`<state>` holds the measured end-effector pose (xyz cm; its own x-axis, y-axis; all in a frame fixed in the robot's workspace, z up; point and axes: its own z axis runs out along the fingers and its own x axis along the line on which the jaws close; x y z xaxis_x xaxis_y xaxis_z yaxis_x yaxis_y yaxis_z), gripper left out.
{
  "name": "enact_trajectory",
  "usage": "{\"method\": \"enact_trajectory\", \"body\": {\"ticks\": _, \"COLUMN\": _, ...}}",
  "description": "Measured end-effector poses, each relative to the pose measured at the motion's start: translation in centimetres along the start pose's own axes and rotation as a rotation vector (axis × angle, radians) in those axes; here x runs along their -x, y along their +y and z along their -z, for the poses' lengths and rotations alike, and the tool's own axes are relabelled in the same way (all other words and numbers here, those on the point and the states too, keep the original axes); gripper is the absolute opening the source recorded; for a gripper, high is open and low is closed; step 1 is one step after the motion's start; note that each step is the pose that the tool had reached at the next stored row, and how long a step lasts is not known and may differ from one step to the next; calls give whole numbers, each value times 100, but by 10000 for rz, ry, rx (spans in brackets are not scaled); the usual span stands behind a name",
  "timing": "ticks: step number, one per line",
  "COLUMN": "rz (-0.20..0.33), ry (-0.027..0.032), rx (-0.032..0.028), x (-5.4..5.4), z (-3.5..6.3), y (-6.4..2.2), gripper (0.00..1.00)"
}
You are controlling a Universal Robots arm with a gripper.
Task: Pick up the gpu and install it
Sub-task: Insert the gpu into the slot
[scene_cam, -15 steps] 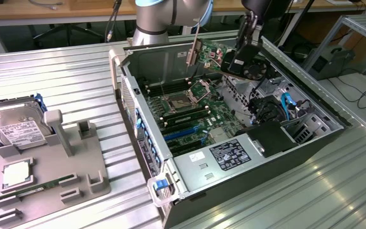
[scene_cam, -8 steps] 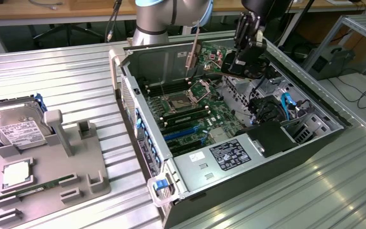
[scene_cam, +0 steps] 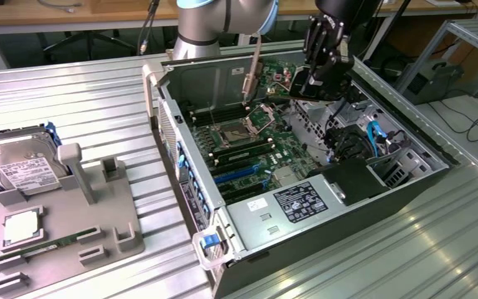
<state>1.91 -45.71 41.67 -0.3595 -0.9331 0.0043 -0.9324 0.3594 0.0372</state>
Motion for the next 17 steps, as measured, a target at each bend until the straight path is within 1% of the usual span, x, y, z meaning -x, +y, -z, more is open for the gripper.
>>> {"method": "enact_trajectory", "body": {"ticks": 5, "rz": 662, "ry": 24, "rx": -3, "x": 0, "z": -2, "y": 0, "gripper": 27}}
{"method": "enact_trajectory", "body": {"ticks": 9, "rz": 1306, "ry": 48, "rx": -6, "x": 0, "z": -4, "y": -1, "gripper": 27}}
{"method": "enact_trajectory", "body": {"ticks": 17, "rz": 2366, "ry": 88, "rx": -10, "x": 0, "z": -7, "y": 0, "gripper": 27}}
